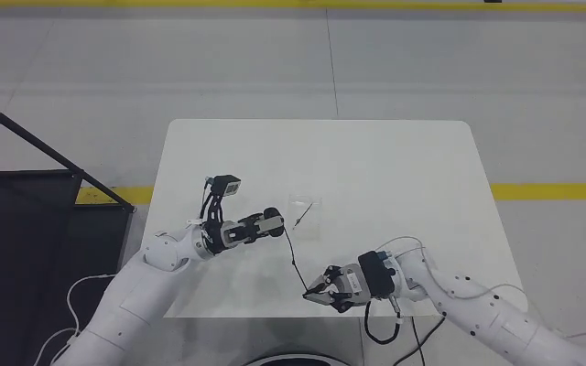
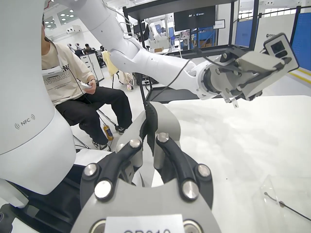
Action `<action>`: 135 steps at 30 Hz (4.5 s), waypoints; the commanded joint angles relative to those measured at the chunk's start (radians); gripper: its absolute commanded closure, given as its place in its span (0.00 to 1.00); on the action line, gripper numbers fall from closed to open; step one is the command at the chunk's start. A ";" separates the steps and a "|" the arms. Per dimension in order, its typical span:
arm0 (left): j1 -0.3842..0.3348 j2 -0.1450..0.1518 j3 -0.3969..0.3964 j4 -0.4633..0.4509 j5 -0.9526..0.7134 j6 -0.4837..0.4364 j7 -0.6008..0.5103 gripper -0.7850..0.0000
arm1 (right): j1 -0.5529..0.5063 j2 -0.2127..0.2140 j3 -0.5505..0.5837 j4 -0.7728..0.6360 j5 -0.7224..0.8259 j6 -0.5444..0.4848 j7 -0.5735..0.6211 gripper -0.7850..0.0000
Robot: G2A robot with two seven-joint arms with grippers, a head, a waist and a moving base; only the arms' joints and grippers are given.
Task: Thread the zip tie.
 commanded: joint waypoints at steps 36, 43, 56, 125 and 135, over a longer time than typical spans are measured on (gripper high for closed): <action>0.168 0.064 -0.197 -0.041 -0.039 -0.144 0.144 0.00 | -0.060 0.044 0.186 -0.705 0.051 1.116 1.612 1.00; 0.168 0.064 -0.197 -0.041 -0.039 -0.144 0.144 0.00 | -0.060 0.044 0.186 -0.705 0.051 1.116 1.612 1.00; 0.168 0.064 -0.197 -0.041 -0.039 -0.144 0.144 0.00 | -0.076 0.039 0.188 -0.749 -0.064 1.067 1.688 1.00; 0.168 0.064 -0.197 -0.041 -0.039 -0.144 0.144 0.00 | 0.202 -0.511 -0.119 -0.084 -0.409 0.830 2.270 1.00; 0.168 0.064 -0.197 -0.041 -0.039 -0.144 0.144 0.00 | 0.075 -0.487 -0.023 -0.127 -0.549 0.728 2.270 1.00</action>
